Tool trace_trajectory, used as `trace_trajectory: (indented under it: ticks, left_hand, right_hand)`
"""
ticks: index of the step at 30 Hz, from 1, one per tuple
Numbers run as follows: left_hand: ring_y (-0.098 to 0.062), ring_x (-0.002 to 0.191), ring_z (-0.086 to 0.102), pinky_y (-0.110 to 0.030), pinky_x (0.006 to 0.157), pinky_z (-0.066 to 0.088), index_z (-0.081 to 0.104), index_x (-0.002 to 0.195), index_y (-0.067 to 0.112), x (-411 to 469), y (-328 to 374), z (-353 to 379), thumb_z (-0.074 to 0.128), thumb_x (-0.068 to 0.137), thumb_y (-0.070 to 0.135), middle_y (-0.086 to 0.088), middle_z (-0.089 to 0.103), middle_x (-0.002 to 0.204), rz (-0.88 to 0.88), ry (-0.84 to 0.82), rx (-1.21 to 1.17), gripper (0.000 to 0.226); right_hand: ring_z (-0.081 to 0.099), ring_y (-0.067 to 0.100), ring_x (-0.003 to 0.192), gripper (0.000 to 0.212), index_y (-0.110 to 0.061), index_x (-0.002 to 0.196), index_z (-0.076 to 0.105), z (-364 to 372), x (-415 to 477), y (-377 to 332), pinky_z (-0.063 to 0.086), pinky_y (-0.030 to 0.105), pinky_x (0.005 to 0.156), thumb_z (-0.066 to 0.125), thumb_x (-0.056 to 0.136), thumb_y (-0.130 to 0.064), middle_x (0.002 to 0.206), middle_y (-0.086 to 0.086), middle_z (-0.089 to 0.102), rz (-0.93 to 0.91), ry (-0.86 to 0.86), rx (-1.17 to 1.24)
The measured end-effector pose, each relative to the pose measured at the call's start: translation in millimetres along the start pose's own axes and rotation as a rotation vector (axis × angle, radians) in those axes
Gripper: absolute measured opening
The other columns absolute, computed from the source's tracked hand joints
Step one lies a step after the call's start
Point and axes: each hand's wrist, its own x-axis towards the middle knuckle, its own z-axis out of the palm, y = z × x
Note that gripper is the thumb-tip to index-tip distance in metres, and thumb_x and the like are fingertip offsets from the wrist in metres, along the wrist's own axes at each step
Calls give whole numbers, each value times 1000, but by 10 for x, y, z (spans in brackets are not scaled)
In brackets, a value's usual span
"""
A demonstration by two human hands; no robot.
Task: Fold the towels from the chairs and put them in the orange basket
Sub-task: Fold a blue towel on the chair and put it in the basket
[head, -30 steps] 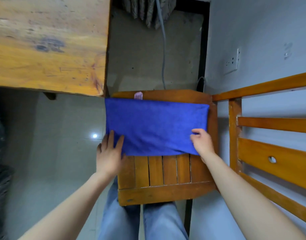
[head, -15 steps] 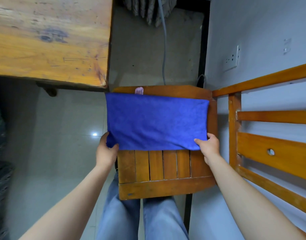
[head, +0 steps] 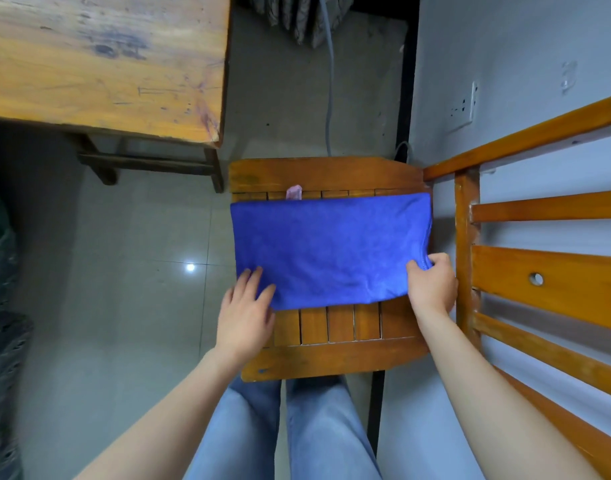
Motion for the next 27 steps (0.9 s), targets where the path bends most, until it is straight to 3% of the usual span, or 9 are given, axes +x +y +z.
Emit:
trace_trajectory:
  ticks: [2,5,9,13,15,21,24,27]
  left_hand:
    - [-31,137,34,-41,107,34,53,130,11,53,38,-44,60,84,18,-13,40,146,-27,-135,-59,47]
    - [-20,141,23,-31,112,23,37,141,15,138,17,-111,44,94,20,-2,29,152,-122,-222,-220,47]
    - [-22,137,31,-27,109,26,40,139,10,205,-55,-232,42,95,9,-6,38,147,-217,-261,-539,44]
    - [-23,113,50,-23,91,39,45,130,-2,287,-181,-365,28,92,-12,-18,52,131,-520,-152,-1165,43]
    - [-21,105,51,-22,82,43,46,129,-1,296,-257,-404,29,91,-13,-16,54,123,-625,-96,-1358,43]
    - [-19,108,56,-30,99,36,48,128,9,252,-296,-389,35,97,9,-7,59,117,-713,-82,-1568,34]
    - [-20,107,57,-32,101,37,50,126,10,254,-308,-387,34,99,22,-5,62,113,-718,-78,-1608,33]
    - [-18,93,61,-28,84,47,56,110,12,234,-319,-396,37,99,24,-3,64,101,-738,-54,-1684,25]
  right_hand:
    - [47,20,75,9,-13,88,47,-3,-185,-142,28,25,52,56,88,-12,91,9,59,-155,-14,14]
    - [49,20,75,16,-18,83,46,111,-527,-364,32,28,60,60,83,-11,88,6,59,-341,-133,81]
    - [54,19,79,10,-16,90,51,407,-918,-580,40,30,67,59,87,-19,93,1,60,-485,-419,46]
    - [58,24,86,14,-16,100,51,673,-1078,-694,47,36,71,57,90,-23,89,-3,57,-387,-561,28]
    - [58,25,87,14,-17,100,50,749,-1121,-725,47,37,72,56,90,-23,89,-3,57,-370,-589,17]
    - [50,18,87,5,-18,92,51,700,-1254,-763,41,33,69,54,90,-21,88,-7,53,-605,-572,-21]
    - [47,16,109,28,-19,119,50,760,-1265,-690,40,29,79,50,93,-31,115,-6,56,-675,-680,-227]
    - [32,19,135,55,-21,146,23,838,-1203,-572,33,37,105,40,97,-40,148,-2,35,-646,-870,-397]
